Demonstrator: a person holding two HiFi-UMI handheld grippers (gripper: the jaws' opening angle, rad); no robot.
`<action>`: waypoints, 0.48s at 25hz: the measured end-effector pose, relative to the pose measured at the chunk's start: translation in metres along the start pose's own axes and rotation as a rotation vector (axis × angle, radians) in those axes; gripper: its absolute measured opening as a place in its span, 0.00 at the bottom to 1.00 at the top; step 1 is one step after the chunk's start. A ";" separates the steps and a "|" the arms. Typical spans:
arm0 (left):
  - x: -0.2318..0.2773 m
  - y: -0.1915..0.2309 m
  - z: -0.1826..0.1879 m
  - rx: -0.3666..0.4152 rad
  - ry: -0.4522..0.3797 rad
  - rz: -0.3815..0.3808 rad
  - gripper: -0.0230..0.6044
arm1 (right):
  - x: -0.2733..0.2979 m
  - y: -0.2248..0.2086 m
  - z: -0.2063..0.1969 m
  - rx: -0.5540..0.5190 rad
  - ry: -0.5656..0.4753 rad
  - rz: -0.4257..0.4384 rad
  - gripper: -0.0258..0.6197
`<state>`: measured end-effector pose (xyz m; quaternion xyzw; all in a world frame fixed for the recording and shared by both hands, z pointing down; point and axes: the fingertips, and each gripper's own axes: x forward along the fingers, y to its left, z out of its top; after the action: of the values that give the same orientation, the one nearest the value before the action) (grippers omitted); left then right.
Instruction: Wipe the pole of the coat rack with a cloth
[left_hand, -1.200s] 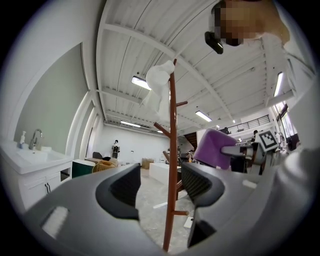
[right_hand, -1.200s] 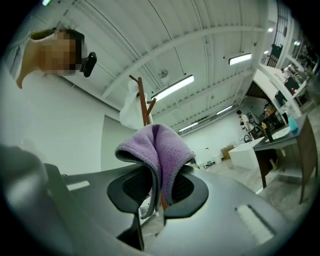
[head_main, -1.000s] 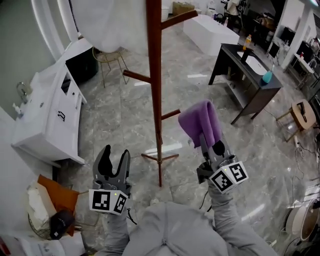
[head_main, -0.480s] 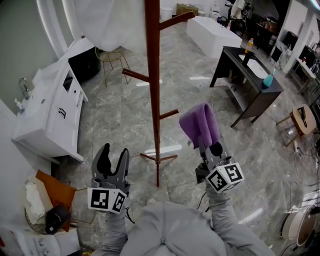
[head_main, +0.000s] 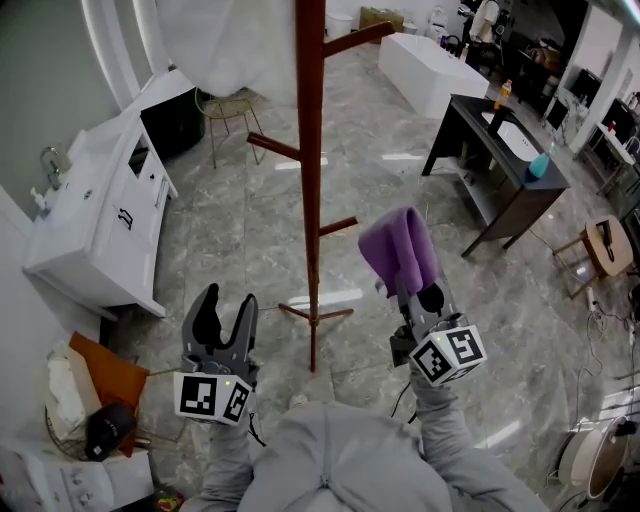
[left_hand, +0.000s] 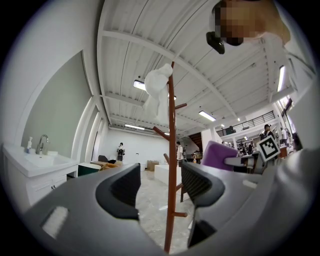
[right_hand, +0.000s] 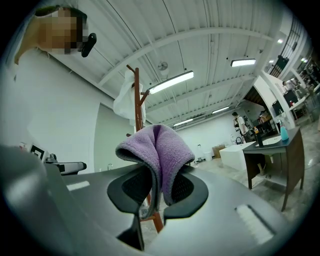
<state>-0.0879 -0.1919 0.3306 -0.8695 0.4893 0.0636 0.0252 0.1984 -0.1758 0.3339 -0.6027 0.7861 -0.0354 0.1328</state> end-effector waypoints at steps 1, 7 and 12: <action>0.001 0.000 0.000 -0.001 0.001 0.001 0.48 | 0.000 -0.001 0.000 0.000 -0.001 0.002 0.13; 0.002 0.000 -0.001 0.000 0.001 0.003 0.48 | 0.002 -0.001 -0.001 -0.005 0.008 -0.001 0.13; 0.003 0.001 -0.002 -0.001 0.001 0.001 0.48 | 0.002 -0.001 -0.003 -0.005 0.006 0.002 0.13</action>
<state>-0.0870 -0.1952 0.3318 -0.8692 0.4897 0.0634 0.0246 0.1986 -0.1783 0.3368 -0.6022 0.7871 -0.0350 0.1288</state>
